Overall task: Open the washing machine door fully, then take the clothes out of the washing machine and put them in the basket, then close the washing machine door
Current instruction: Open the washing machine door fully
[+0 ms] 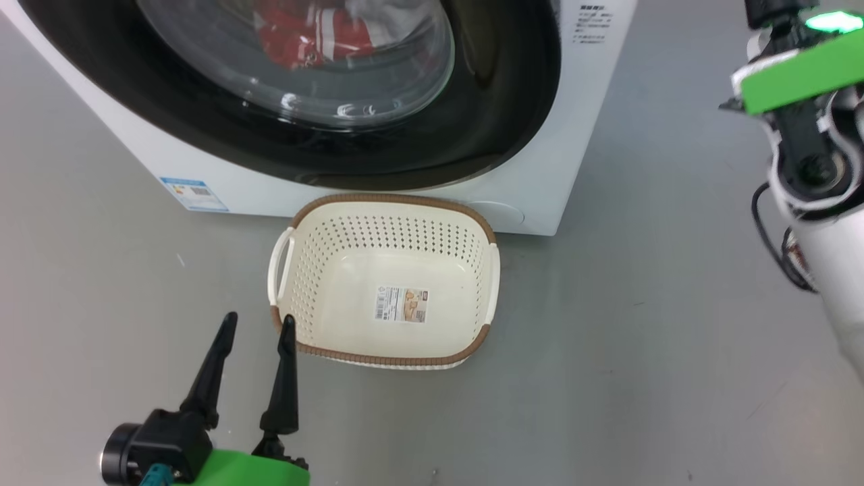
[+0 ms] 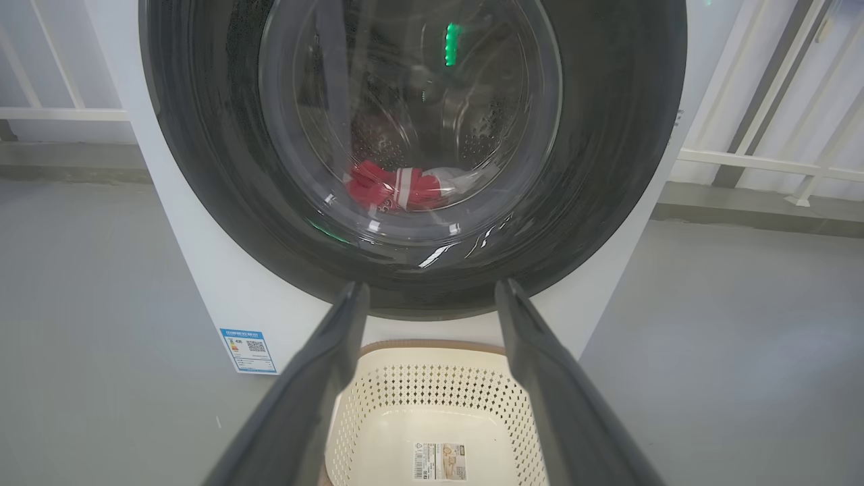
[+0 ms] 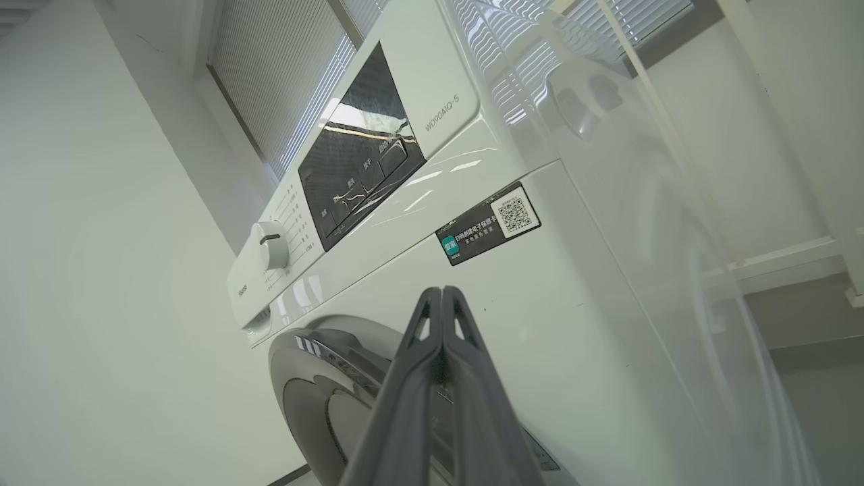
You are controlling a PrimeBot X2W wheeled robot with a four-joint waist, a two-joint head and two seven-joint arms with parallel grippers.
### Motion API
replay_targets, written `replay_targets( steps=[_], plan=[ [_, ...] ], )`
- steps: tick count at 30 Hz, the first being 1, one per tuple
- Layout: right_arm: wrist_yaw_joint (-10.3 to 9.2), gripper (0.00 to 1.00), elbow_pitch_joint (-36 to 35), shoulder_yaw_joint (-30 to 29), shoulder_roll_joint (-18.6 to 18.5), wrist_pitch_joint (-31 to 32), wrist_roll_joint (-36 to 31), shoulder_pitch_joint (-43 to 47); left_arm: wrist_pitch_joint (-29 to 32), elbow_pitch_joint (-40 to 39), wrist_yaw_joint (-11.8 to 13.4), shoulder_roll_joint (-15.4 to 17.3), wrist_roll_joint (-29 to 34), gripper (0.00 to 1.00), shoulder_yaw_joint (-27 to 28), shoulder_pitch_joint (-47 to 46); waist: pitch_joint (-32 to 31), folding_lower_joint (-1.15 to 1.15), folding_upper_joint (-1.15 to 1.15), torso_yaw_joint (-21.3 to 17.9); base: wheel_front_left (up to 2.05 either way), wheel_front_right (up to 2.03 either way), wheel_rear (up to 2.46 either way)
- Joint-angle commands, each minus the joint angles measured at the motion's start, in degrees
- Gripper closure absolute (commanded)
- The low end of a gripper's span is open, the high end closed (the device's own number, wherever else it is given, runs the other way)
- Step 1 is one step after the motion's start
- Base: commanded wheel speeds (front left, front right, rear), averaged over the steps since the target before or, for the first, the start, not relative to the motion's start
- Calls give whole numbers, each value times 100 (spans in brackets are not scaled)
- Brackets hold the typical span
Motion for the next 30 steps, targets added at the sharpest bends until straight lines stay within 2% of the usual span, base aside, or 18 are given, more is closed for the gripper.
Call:
replay_targets(
  steps=[1, 6, 10, 16, 23, 30],
  plan=[
    [3, 100, -105, 157, -81, 236, 465, -240, -52, -112, 44, 62, -42, 0, 154, -214, 120, 0, 0, 92, 0, 0, 0],
    [3, 100, 210, 402, -342, 1373, 1763, -633, -52, -95, 50, 62, -68, 0, 114, -306, 276, 0, 0, 154, 0, 0, 0],
    [3, 100, 545, 539, -426, 2368, 2437, -905, -52, -84, 48, 62, -84, 0, 57, -385, 406, 0, 0, 205, 0, 0, 0],
    [3, 100, 1093, 442, -410, 3692, 3313, -1161, -52, -53, 59, 62, -120, 0, -51, -473, 526, 0, 0, 303, 0, 0, 0],
    [3, 100, 1736, 283, -341, 4666, 3797, -1523, -52, -51, 75, 62, -166, 0, -147, -524, 681, 0, 0, 412, 0, 0, 0],
    [3, 100, 2216, 299, -317, 4985, 3726, -1920, -52, -104, 73, 62, -255, 0, -287, -650, 903, 0, 0, 560, 0, 0, 0]
  ],
)
